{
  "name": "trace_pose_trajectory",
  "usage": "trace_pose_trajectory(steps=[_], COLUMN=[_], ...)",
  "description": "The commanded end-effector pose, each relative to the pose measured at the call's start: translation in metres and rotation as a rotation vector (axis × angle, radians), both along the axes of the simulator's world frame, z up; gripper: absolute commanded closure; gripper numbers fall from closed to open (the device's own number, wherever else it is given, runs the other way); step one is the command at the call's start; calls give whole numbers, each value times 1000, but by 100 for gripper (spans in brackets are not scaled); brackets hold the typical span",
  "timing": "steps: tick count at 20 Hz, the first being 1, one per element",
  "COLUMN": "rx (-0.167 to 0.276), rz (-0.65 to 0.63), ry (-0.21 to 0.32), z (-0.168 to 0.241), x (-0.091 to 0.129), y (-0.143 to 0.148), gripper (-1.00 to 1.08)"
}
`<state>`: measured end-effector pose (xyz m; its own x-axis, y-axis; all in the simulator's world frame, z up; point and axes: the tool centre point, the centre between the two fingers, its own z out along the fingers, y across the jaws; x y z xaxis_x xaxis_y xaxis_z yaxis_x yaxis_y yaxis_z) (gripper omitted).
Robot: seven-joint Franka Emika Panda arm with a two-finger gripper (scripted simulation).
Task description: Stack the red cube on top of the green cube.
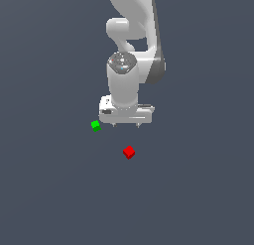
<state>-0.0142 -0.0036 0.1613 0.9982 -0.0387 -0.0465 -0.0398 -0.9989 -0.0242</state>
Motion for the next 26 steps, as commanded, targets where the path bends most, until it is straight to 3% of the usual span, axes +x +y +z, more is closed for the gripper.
trace_pose_trajectory(steps=[1, 13, 26], rx=[0, -1, -4], rz=[0, 108, 461], ry=[0, -8, -33], z=[0, -14, -58], x=[0, 9, 40], y=[0, -1, 3], gripper=[-92, -92, -92])
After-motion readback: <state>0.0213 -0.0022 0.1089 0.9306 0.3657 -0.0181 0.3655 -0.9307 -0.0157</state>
